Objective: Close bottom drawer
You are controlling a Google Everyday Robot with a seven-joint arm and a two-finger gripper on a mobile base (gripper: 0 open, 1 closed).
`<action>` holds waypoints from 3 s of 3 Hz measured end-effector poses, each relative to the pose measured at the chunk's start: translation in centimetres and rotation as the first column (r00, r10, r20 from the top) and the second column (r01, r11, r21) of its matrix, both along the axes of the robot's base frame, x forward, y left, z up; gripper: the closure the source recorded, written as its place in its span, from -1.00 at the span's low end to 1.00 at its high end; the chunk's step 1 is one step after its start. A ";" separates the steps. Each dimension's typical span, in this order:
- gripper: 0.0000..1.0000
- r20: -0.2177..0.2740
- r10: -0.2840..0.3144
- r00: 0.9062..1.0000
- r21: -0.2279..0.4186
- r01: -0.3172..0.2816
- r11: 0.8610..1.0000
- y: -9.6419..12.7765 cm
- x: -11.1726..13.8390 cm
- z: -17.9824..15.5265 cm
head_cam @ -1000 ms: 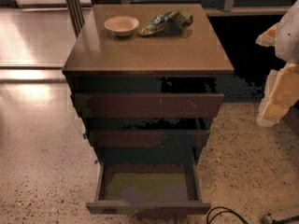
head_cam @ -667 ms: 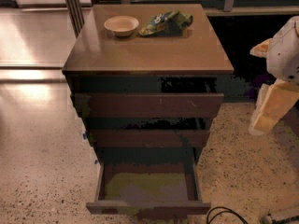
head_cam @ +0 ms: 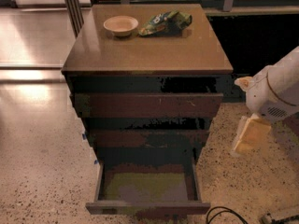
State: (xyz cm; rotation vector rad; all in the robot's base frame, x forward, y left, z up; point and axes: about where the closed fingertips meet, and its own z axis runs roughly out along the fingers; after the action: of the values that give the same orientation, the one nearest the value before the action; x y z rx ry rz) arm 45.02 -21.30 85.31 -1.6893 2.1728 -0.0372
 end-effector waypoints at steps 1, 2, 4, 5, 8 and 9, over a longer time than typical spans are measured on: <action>-1.00 -0.050 0.005 0.999 -0.015 -0.006 1.000 0.1 -0.1 -4.9; -1.00 -0.050 0.005 0.999 -0.015 -0.006 1.000 0.1 -0.1 -4.9; -1.00 -0.045 0.042 0.998 0.010 -0.041 0.999 0.3 0.4 -10.3; -1.00 -0.065 0.057 0.996 0.043 -0.054 0.998 0.1 1.2 -15.7; -1.00 -0.096 0.084 0.992 0.123 -0.072 0.990 0.7 1.7 -24.7; -1.00 -0.079 0.093 0.992 0.141 -0.081 0.987 0.9 1.6 -26.7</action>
Offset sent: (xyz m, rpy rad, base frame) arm 0.0002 0.0012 -0.0386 -0.0111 0.0390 0.0048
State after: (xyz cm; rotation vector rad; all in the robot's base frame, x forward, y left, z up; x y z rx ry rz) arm 46.66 -20.38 58.60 -1.7341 2.1061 0.2076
